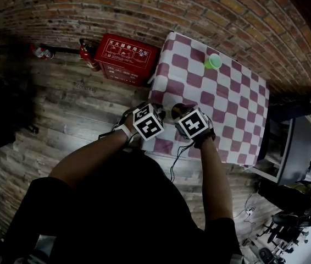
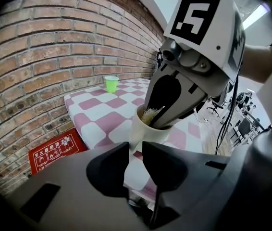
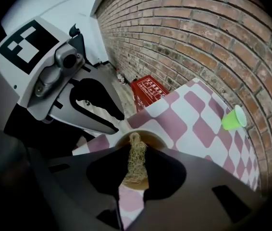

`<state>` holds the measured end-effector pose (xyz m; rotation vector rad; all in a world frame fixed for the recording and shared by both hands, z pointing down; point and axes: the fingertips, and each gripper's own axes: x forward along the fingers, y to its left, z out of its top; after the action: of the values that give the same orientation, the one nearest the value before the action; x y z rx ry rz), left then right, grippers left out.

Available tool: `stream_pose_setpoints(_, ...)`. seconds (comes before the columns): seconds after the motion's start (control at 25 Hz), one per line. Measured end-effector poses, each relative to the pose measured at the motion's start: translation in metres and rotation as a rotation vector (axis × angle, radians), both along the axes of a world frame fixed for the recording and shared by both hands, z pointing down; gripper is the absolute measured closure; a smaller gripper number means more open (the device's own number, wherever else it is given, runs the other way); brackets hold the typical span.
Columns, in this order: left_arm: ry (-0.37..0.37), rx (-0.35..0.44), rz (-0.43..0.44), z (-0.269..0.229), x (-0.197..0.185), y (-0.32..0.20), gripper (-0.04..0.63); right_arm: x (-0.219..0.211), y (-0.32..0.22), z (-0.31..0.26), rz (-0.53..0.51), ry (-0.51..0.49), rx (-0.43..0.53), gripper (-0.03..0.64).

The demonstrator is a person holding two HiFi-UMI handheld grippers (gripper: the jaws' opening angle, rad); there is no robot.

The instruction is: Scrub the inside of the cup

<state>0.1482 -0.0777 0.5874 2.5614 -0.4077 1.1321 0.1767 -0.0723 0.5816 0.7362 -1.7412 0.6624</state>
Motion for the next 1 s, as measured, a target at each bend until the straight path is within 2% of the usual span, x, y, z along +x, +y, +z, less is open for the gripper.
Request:
stream_pose_setpoints(0.08,-0.002,0.000,-0.001,0.000,0.000,0.000,0.498,0.004,-0.001,0.002,-0.021,0.036,0.006,0.525)
stream_pose_setpoints(0.2,-0.003,0.008,-0.004,0.002,0.000,-0.001,0.497,0.016,-0.012,0.003,-0.121,0.186,0.100,0.525)
stream_pose_setpoints(0.28,-0.005,0.002,-0.004,0.002,-0.001,0.000,0.498,0.015,-0.009,0.005,-0.169,0.216,0.105,0.525)
stream_pose_setpoints(0.36,-0.007,-0.009,-0.002,0.002,-0.002,0.002,0.499,0.009,-0.004,0.007,-0.154,0.164,0.073,0.525)
stream_pose_setpoints(0.48,-0.007,-0.008,-0.002,0.003,-0.002,0.001,0.499,0.002,0.002,0.006,-0.070,0.066,0.010,0.525)
stream_pose_setpoints(0.56,-0.006,-0.009,-0.004,0.003,-0.002,0.002,0.499,0.006,0.002,0.006,-0.062,0.080,0.008,0.525)
stream_pose_setpoints(0.68,-0.010,-0.011,-0.006,0.003,-0.002,0.002,0.498,0.017,-0.011,0.003,-0.110,0.176,0.096,0.525)
stream_pose_setpoints(0.76,-0.015,-0.011,-0.003,0.002,-0.003,0.002,0.497,0.018,-0.011,0.004,-0.122,0.190,0.104,0.525)
stream_pose_setpoints(0.84,-0.019,-0.007,-0.003,0.003,-0.004,0.002,0.497,0.012,-0.006,0.005,-0.111,0.151,0.077,0.525)
stream_pose_setpoints(1.0,-0.019,0.007,-0.008,0.007,-0.003,0.001,0.498,0.003,0.008,0.007,-0.025,0.042,-0.020,0.525)
